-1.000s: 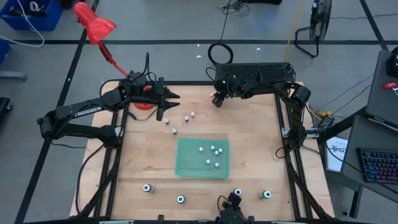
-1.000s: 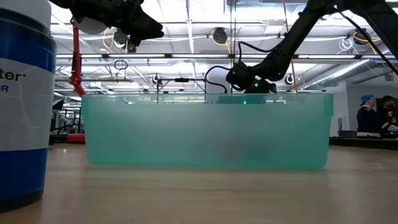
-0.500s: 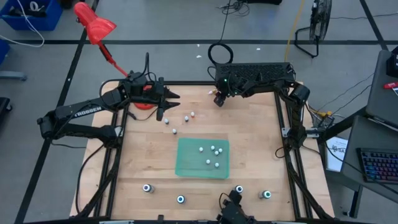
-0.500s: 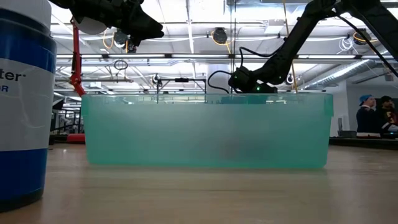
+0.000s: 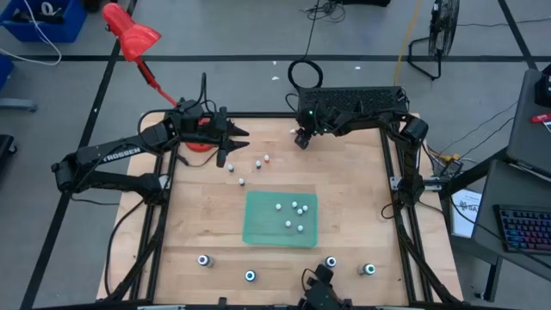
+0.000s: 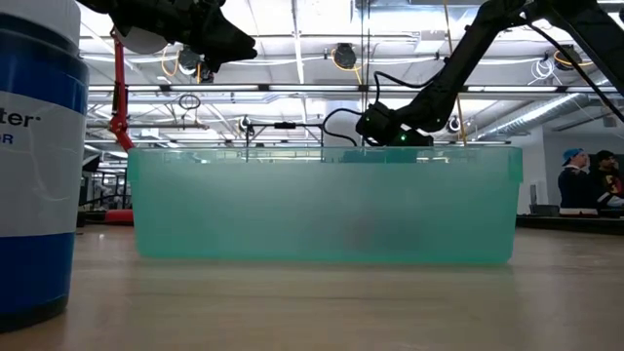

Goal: Pick & Place food coloring
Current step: Put the small orange food coloring bottle into the green bin

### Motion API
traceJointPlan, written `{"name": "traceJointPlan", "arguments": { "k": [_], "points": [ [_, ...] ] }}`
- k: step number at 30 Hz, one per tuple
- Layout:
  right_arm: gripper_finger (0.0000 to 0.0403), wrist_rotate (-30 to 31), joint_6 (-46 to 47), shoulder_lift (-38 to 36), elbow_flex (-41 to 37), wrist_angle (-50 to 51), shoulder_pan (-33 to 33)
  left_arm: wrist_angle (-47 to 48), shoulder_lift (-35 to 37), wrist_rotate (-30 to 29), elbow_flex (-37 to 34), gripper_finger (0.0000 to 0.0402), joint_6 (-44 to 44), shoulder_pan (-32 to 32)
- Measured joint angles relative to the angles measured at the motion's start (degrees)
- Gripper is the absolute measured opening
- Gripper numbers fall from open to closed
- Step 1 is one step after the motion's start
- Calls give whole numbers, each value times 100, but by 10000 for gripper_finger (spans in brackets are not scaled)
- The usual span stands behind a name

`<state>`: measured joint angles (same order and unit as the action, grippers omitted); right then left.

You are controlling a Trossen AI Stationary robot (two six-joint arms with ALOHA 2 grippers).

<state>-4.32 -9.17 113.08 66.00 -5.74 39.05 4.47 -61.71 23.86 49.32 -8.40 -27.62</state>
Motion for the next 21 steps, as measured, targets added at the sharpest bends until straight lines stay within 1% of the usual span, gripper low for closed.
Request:
{"name": "traceJointPlan", "arguments": {
  "k": [21],
  "points": [
    [141, -20, 5, -4, 0, -33, 72, 4, 0, 0, 2, 149, 11, 0]
  ]
}}
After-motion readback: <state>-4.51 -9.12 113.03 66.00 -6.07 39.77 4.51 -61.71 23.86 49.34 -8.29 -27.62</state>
